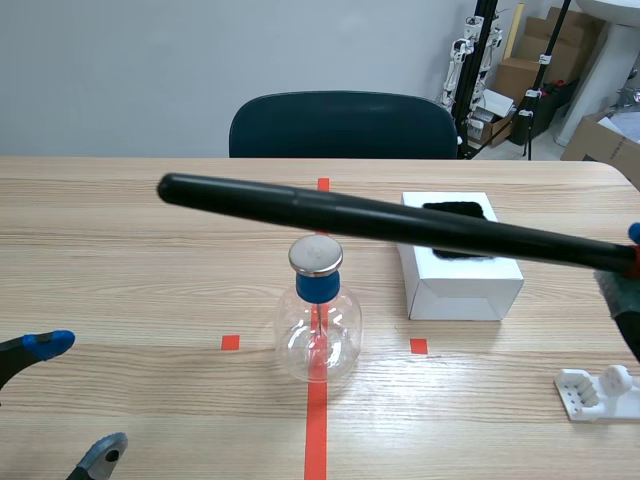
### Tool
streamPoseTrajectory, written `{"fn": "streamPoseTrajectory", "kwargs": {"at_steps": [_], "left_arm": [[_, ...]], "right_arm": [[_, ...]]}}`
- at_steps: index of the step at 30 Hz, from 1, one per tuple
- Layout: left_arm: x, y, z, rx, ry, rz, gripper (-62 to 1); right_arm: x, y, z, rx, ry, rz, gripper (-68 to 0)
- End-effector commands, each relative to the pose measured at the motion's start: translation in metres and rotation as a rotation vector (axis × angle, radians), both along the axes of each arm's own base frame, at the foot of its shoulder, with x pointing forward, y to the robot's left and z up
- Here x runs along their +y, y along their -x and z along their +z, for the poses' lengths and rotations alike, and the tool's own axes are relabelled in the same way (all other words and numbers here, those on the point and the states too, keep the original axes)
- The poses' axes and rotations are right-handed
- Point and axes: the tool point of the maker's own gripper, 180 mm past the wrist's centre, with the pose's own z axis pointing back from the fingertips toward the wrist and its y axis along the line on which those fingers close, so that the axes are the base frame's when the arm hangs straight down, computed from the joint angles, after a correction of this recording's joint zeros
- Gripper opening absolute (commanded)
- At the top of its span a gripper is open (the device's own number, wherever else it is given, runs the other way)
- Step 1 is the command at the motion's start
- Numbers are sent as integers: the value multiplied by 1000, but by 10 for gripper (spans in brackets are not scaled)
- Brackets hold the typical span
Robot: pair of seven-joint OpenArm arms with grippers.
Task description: Do the electroscope experiment. put the rod down on the box
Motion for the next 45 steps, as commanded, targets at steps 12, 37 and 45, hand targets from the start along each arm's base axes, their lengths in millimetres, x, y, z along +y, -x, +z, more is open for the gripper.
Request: {"fn": "streamPoseTrajectory", "kwargs": {"at_steps": [12, 37, 45], "left_arm": [[3, -2, 9, -34, 12, 2, 14], [3, -2, 9, -34, 12, 2, 14], [3, -2, 9, -34, 12, 2, 14]], "right_arm": [[1, -3, 9, -27, -9, 2, -616], [-41, -38, 18, -30, -179, -245, -616], [-102, -79, 18, 12, -453, -583, -616]]}}
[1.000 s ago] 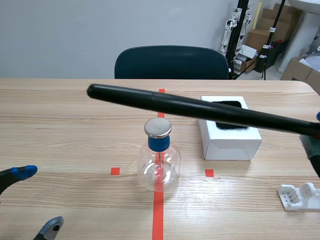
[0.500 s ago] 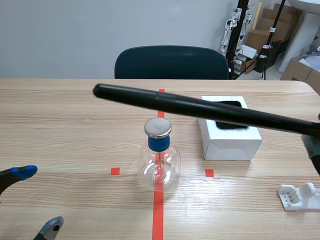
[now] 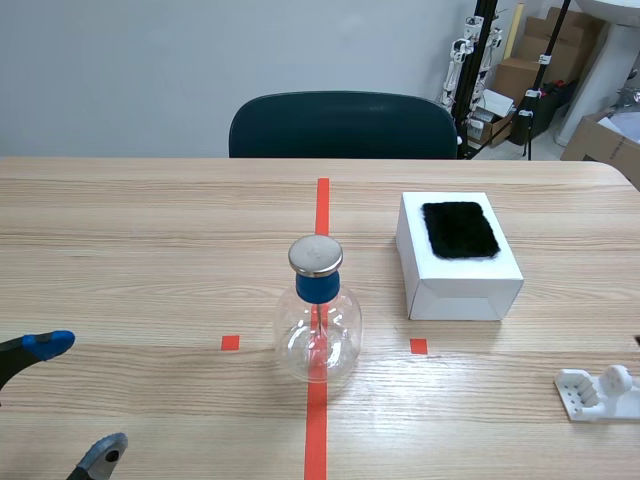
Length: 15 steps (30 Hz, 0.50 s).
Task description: Do the electroscope experiment. put the rod down on the box
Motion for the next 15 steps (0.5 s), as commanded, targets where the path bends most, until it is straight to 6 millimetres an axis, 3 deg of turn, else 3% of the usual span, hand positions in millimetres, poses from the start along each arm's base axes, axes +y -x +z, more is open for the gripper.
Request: {"fn": "streamPoseTrajectory", "kwargs": {"at_steps": [1, 7, 15], "left_arm": [[3, -2, 9, -34, 12, 2, 14], [3, -2, 9, -34, 12, 3, 14], [3, -2, 9, -34, 12, 3, 14]], "right_arm": [[-5, -9, 13, -42, -35, -29, -616], [-31, -24, 0, 40, -221, -196, -616], [-43, -47, -28, 199, -454, -271, -616]]}}
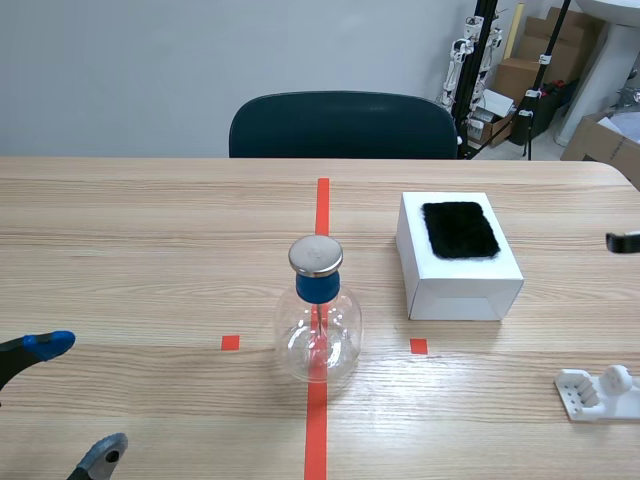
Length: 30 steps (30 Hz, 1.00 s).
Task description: Do the electroscope experiment. put the rod down on the box
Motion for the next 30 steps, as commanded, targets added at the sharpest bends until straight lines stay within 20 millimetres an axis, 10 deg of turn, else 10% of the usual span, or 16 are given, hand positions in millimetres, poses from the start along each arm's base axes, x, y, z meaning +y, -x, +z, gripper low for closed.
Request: {"fn": "streamPoseTrajectory", "kwargs": {"at_steps": [1, 10, 30], "left_arm": [[3, -3, 9, -34, 12, 3, 14], [3, -2, 9, -34, 11, 2, 14], [3, -3, 9, -34, 12, 3, 14]], "right_arm": [[-8, -9, 2, -9, -14, -19, -616], [-34, -26, -37, 146, -189, -134, -616], [-23, -66, -91, 517, -36, 92, -616]]}}
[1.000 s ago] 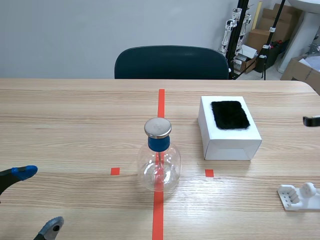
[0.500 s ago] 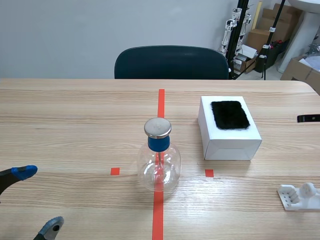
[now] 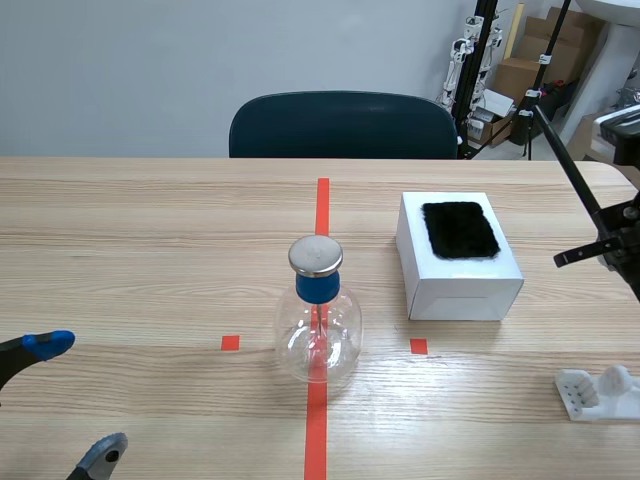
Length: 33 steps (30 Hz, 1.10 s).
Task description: Do the electroscope experiment. put the rod down on the box
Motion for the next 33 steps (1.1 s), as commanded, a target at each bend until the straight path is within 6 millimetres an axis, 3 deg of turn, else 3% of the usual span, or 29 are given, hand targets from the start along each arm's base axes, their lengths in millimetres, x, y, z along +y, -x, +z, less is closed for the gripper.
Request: {"fn": "streamPoseTrajectory", "kwargs": {"at_steps": [1, 17, 33], "left_arm": [[3, -2, 9, -34, 12, 3, 14], [3, -2, 9, -34, 12, 2, 14], [3, -2, 9, -33, 11, 2, 14]], "right_arm": [[-9, -10, 12, -27, 26, 0, -616], [-24, -17, -32, 115, 76, -19, -616], [-14, -12, -73, 202, 12, -82, -616]]}}
